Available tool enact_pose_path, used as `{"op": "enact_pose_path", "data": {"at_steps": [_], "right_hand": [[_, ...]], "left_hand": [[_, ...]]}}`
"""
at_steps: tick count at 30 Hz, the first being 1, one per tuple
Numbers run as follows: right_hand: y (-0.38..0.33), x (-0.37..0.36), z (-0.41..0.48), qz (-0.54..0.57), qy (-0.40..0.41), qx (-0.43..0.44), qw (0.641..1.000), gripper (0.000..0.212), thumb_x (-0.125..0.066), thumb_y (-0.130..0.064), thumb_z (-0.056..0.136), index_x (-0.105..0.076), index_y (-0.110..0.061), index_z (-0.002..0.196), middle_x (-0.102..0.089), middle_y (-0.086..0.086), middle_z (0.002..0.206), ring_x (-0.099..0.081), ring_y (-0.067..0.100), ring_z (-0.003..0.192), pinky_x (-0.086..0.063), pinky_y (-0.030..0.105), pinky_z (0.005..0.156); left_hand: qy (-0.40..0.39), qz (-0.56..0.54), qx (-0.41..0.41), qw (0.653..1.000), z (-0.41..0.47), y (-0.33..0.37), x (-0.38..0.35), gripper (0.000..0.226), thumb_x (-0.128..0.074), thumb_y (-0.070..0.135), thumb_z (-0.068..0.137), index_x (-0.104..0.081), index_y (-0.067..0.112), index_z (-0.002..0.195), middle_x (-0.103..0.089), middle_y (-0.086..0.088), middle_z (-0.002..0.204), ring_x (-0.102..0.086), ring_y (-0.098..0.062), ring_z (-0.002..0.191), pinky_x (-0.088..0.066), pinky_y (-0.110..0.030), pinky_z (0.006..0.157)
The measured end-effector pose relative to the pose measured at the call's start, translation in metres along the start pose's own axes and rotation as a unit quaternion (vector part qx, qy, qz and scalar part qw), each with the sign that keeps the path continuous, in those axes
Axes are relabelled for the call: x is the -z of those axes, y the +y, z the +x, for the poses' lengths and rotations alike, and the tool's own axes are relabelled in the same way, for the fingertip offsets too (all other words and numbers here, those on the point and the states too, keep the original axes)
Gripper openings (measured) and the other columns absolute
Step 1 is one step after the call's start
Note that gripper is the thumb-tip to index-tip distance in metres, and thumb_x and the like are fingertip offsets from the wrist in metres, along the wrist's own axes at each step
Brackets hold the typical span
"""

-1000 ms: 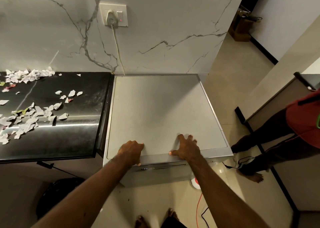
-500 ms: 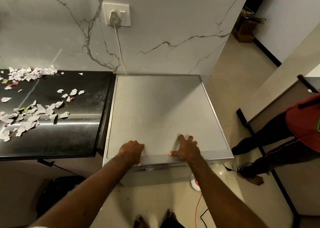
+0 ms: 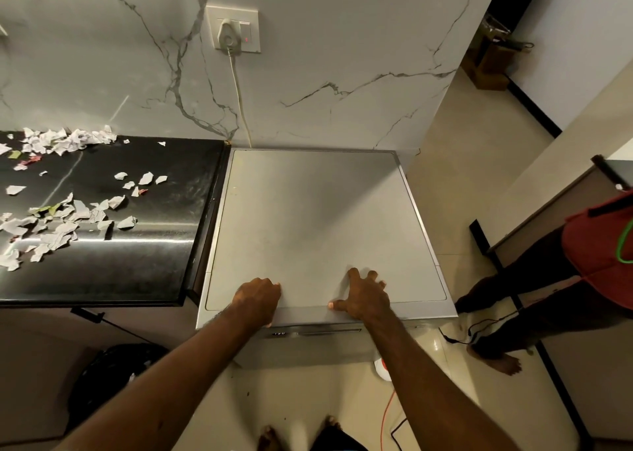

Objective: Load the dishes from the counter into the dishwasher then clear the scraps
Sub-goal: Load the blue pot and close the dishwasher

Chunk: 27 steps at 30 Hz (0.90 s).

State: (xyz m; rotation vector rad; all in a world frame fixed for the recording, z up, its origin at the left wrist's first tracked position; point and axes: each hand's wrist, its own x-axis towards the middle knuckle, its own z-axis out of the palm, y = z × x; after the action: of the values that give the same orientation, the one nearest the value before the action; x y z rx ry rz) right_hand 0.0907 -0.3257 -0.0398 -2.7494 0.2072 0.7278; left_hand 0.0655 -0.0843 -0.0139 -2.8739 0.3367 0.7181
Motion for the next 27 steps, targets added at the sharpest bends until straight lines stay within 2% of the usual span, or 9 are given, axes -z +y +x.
{"op": "enact_pose_path", "data": {"at_steps": [6, 16, 22, 25, 27], "right_hand": [[0.002, -0.002, 0.004, -0.015, -0.001, 0.005, 1.000, 0.108, -0.085, -0.069, 0.068, -0.028, -0.032, 0.151, -0.027, 0.022, 0.157, -0.034, 0.049, 0.140, -0.049, 0.060, 0.105], [0.003, -0.003, 0.002, -0.031, -0.003, 0.010, 0.999, 0.098, -0.080, -0.069, 0.074, -0.031, -0.028, 0.148, -0.019, 0.027, 0.160, -0.029, 0.052, 0.144, -0.048, 0.061, 0.105], [0.004, -0.006, -0.005, -0.023, -0.018, 0.013, 0.999, 0.100, -0.072, -0.063, 0.086, -0.017, -0.024, 0.160, 0.004, 0.030, 0.168, -0.007, 0.058, 0.153, -0.030, 0.067, 0.118], [0.001, -0.007, -0.006, -0.002, -0.034, 0.027, 0.999, 0.099, -0.073, -0.051, 0.090, -0.012, -0.024, 0.163, 0.008, 0.021, 0.172, -0.002, 0.053, 0.155, -0.021, 0.071, 0.119], [-0.004, -0.007, -0.008, 0.003, -0.027, 0.060, 0.998, 0.095, -0.073, -0.039, 0.092, -0.013, -0.023, 0.163, 0.005, 0.014, 0.173, -0.004, 0.045, 0.158, -0.018, 0.071, 0.121]], "left_hand": [[-0.001, 0.019, 0.017, 1.000, -0.005, 0.010, 0.002, 0.047, -0.063, 0.020, 0.097, -0.049, 0.011, 0.141, -0.062, -0.009, 0.130, -0.061, -0.025, 0.119, -0.052, -0.036, 0.095], [-0.018, -0.012, 0.039, 0.999, -0.010, 0.012, 0.002, 0.067, -0.056, 0.024, 0.100, -0.025, 0.018, 0.158, -0.051, -0.009, 0.143, -0.051, -0.026, 0.129, -0.046, -0.037, 0.103], [-0.022, -0.062, 0.055, 0.996, -0.015, 0.009, -0.006, 0.069, -0.052, 0.025, 0.100, -0.019, 0.025, 0.161, -0.050, -0.008, 0.141, -0.049, -0.028, 0.130, -0.046, -0.039, 0.106], [-0.018, -0.099, 0.059, 0.993, -0.020, 0.008, -0.009, 0.073, -0.057, 0.030, 0.096, -0.020, 0.026, 0.160, -0.049, -0.009, 0.143, -0.051, -0.030, 0.128, -0.047, -0.043, 0.104], [-0.016, -0.145, 0.070, 0.987, -0.023, 0.009, -0.008, 0.078, -0.063, 0.031, 0.093, -0.022, 0.025, 0.159, -0.043, -0.009, 0.151, -0.048, -0.030, 0.134, -0.046, -0.045, 0.106]]}}
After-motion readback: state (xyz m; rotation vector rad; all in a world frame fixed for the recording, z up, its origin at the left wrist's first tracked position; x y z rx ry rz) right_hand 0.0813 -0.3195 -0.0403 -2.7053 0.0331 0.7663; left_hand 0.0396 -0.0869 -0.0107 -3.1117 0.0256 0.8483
